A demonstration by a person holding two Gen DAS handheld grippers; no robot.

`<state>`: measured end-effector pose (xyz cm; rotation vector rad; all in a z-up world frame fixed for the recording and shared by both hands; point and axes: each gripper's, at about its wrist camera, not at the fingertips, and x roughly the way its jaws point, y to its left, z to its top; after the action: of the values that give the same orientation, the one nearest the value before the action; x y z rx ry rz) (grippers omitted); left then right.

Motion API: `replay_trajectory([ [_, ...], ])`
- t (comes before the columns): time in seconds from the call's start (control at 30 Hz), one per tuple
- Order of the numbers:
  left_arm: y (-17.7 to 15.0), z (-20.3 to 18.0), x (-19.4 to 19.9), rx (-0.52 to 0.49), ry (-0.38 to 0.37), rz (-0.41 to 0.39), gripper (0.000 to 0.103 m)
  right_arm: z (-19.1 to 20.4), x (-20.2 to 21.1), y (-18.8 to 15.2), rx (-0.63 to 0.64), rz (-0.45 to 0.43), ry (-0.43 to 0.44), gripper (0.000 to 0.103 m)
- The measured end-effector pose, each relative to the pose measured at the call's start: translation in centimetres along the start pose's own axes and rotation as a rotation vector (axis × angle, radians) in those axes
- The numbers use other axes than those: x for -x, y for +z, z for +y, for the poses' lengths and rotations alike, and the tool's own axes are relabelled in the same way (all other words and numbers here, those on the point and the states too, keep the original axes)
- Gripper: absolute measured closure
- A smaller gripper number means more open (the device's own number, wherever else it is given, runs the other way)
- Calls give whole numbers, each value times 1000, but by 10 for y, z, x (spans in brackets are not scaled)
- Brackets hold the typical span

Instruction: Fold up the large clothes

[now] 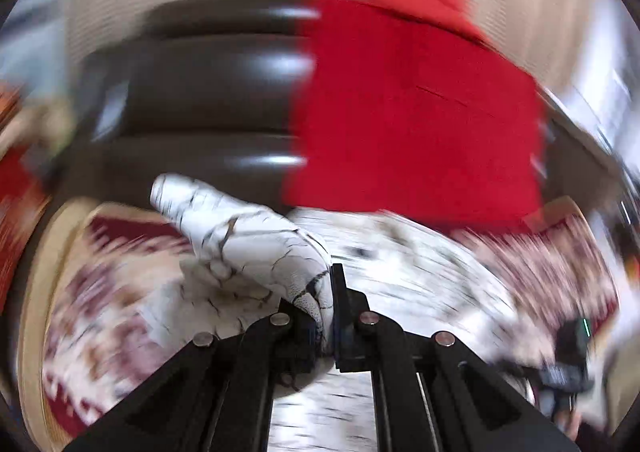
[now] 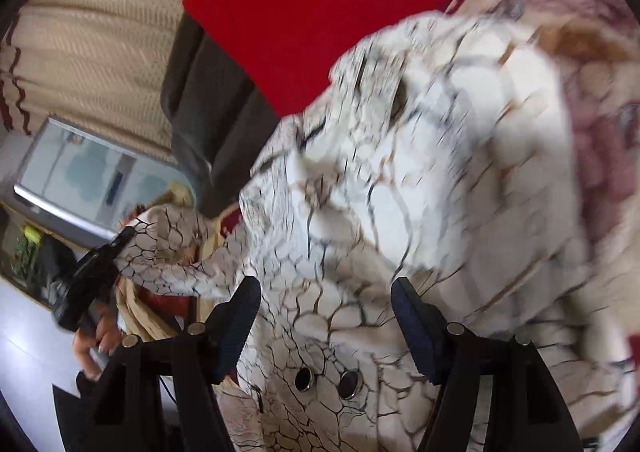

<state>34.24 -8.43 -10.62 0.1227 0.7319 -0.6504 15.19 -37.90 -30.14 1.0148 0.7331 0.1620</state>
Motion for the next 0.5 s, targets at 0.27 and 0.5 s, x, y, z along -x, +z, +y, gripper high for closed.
replay_trajectory([
  [0.27,-27,-92,8,-304,-181,-36,23,-22,67,19,-63,-138,-7,29],
  [0.5,-36,-14,-18,-39,10,67,23,-21,63,27,-83,-121,-4,29],
])
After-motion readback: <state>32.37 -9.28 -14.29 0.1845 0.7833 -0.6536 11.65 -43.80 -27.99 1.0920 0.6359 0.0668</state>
